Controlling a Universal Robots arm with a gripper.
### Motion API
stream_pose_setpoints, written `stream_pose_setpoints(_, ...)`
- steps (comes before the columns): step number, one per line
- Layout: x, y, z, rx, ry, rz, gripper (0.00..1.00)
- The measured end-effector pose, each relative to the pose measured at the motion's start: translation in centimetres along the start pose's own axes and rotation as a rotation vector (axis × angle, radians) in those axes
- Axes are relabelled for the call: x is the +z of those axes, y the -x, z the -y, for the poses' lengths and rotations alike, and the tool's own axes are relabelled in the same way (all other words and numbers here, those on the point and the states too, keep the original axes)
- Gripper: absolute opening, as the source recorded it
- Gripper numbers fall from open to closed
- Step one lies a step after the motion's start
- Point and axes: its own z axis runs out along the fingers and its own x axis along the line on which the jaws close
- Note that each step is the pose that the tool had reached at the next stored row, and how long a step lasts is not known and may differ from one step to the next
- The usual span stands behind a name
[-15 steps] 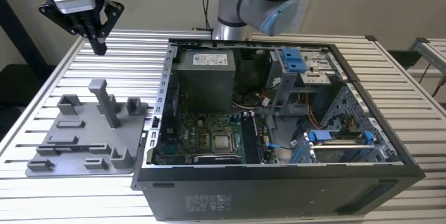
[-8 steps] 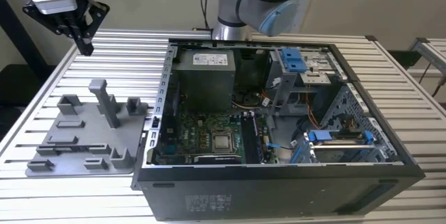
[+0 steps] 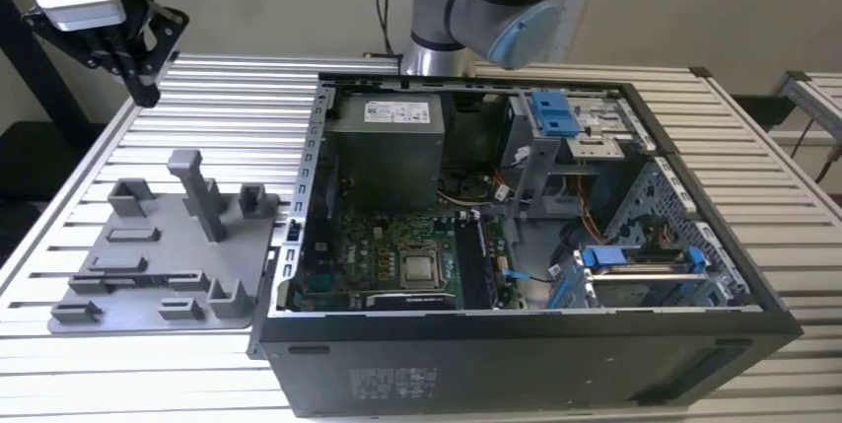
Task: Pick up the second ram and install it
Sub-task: 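Reach for the second ram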
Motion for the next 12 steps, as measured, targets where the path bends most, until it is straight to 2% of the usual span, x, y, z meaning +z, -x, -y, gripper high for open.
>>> stream_pose_setpoints(9,0.38,-2.79,0.17,-0.010,0.0000,-0.0012,0.11)
stream_pose_setpoints(12,0.38,-2.89,0.18,-0.011,-0.0001,-0.0013,0.11)
